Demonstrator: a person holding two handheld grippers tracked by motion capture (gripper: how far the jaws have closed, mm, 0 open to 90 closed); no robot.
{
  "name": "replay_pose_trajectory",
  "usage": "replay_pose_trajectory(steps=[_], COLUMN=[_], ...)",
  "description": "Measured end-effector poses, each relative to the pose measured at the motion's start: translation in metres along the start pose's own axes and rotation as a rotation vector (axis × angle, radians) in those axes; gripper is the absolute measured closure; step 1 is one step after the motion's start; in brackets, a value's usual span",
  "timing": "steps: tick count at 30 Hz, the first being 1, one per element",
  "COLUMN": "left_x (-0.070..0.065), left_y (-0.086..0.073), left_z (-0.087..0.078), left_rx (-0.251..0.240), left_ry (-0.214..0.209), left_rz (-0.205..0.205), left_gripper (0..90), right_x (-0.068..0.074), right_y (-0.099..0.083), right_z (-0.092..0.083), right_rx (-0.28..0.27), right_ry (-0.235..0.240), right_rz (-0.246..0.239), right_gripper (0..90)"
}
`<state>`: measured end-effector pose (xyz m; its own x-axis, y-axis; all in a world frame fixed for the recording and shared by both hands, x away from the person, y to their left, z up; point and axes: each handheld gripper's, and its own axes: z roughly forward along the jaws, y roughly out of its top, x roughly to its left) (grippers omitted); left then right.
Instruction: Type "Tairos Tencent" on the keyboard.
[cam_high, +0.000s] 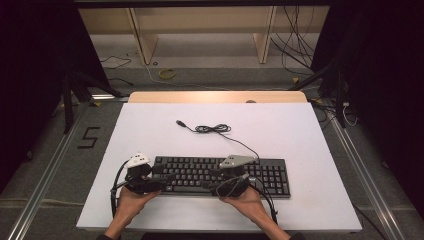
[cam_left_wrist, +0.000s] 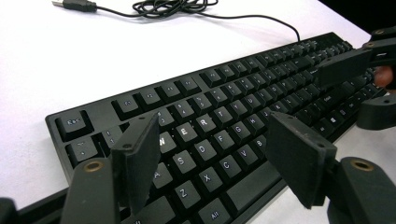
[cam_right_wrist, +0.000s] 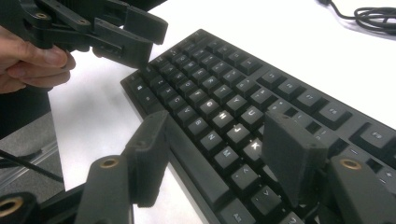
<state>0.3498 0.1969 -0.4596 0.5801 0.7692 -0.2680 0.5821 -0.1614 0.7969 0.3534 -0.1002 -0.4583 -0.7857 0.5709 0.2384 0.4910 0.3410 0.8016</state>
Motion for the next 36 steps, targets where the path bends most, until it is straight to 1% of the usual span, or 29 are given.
replay_pose_trajectory(steps=[7,10,17,18,23,24,27,30,31,34,36], left_x=[0.0,0.001,0.0,0.0,-0.003,-0.003,-0.006,-0.008,-0.008,-0.01,-0.011], left_y=[0.002,0.004,0.006,0.007,0.007,0.007,0.006,0.005,0.004,0.003,0.002], left_z=[0.003,0.004,0.009,0.01,0.016,0.017,0.02,0.022,0.023,0.026,0.028], left_rx=[0.014,0.019,0.041,0.05,0.089,0.099,0.118,0.137,0.145,0.165,0.178], left_ry=[0.006,0.008,-0.003,-0.006,-0.017,-0.019,-0.013,-0.027,-0.029,-0.038,-0.044], left_rz=[0.0,0.005,0.022,0.033,0.051,0.061,0.079,0.088,0.097,0.1,0.107], left_gripper=[36.9,40.3,53.8,56.0,66.6,68.9,75.3,80.2,82.2,87.4,88.9], right_x=[-0.003,-0.003,-0.004,-0.004,-0.005,-0.005,-0.005,-0.005,-0.005,-0.005,-0.005], right_y=[-0.004,-0.006,-0.01,-0.01,-0.014,-0.014,-0.017,-0.018,-0.018,-0.019,-0.02], right_z=[-0.007,-0.009,-0.015,-0.016,-0.021,-0.022,-0.024,-0.025,-0.026,-0.027,-0.028], right_rx=[-0.01,-0.012,-0.021,-0.024,-0.03,-0.03,-0.025,-0.025,-0.025,-0.027,-0.026], right_ry=[-0.006,-0.008,-0.011,-0.011,-0.014,-0.014,-0.015,-0.014,-0.014,-0.016,-0.016], right_rz=[0.004,0.007,0.013,0.013,0.015,0.014,0.017,0.019,0.019,0.02,0.02], right_gripper=[40.4,39.1,37.2,37.2,37.1,37.0,37.0,37.0,37.0,36.7,36.6])
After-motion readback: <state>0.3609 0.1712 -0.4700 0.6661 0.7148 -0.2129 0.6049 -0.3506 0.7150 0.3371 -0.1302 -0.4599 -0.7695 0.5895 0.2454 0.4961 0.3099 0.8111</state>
